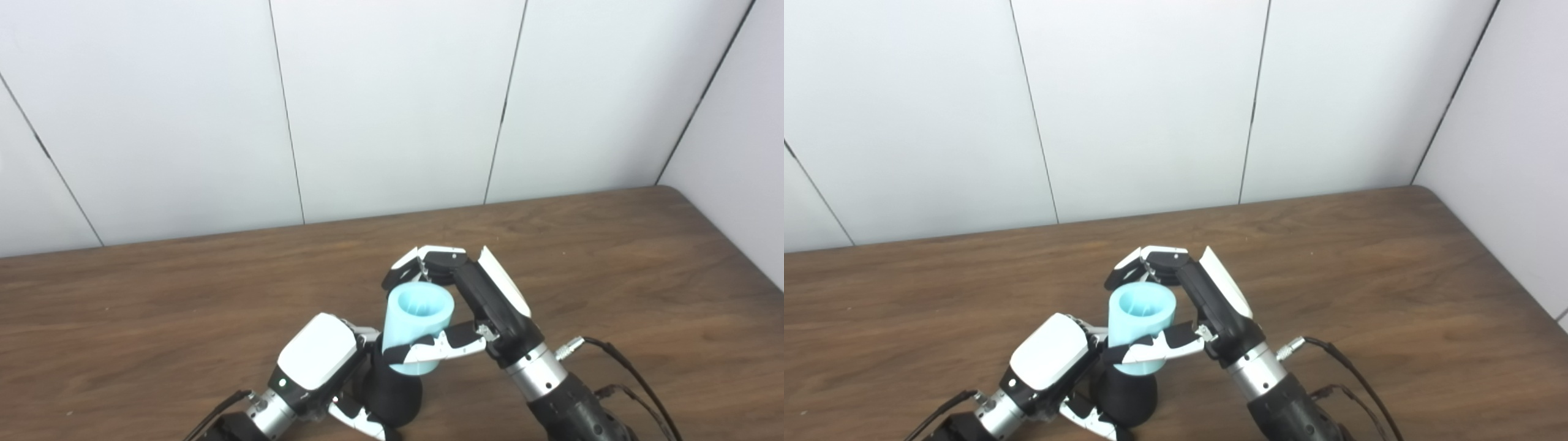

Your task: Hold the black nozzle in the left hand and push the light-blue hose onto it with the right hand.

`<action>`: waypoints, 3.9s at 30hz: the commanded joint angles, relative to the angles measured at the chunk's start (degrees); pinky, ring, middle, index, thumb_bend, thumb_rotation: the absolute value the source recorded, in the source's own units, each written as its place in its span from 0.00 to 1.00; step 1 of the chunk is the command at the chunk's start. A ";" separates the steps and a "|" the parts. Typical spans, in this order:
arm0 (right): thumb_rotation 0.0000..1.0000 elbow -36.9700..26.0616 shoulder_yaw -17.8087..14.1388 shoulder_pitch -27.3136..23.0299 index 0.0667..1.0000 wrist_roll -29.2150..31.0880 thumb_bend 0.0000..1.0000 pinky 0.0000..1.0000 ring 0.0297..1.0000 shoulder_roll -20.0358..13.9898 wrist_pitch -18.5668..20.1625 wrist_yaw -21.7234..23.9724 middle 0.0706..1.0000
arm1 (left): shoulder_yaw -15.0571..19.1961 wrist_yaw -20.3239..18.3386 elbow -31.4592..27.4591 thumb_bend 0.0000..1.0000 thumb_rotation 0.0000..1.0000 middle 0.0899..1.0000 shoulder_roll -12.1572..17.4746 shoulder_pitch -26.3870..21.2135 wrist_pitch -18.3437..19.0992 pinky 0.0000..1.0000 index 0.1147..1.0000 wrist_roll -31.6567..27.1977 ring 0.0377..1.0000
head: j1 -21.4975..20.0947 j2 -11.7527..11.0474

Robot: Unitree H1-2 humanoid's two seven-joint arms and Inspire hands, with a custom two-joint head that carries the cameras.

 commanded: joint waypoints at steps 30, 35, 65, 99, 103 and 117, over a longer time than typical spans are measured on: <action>0.00 12.72 6.82 -3.42 0.48 -14.43 0.52 0.33 0.39 0.89 -17.10 -17.97 0.46 | -1.14 -1.32 0.61 0.52 0.00 0.42 0.47 3.07 0.72 0.14 0.41 1.49 0.16 | 0.72 -0.52; 0.00 13.01 7.72 -3.66 0.48 -13.52 0.51 0.32 0.39 1.02 -17.10 -18.09 0.46 | -1.14 -1.40 0.54 0.52 0.00 0.42 0.38 3.05 0.71 0.13 0.41 1.44 0.15 | 0.70 -0.37; 0.00 10.46 2.28 -1.82 0.49 -9.90 0.51 0.33 0.38 1.05 -11.12 -11.13 0.46 | -1.67 -2.04 -0.48 0.53 0.00 0.42 0.97 3.56 1.93 0.11 0.41 1.86 0.12 | 0.30 -0.38; 0.00 8.92 1.32 -0.62 0.50 -14.94 0.51 0.28 0.36 1.80 -12.43 -7.39 0.45 | -1.71 -1.87 -0.47 0.53 0.00 0.42 0.85 3.27 2.05 0.11 0.41 1.80 0.13 | 0.68 -0.08; 0.00 8.82 1.65 -0.33 0.50 -18.85 0.51 0.28 0.36 1.52 -14.04 -8.80 0.45 | -1.65 -2.09 -0.81 0.53 0.00 0.42 0.84 3.42 2.28 0.12 0.41 1.80 0.14 | 0.69 -0.05; 0.00 9.30 2.07 0.55 0.50 -20.94 0.51 0.26 0.36 1.15 -14.29 -10.34 0.44 | -1.69 -1.81 -0.64 0.53 0.00 0.42 0.94 3.52 2.23 0.12 0.41 1.96 0.14 | 0.54 -0.07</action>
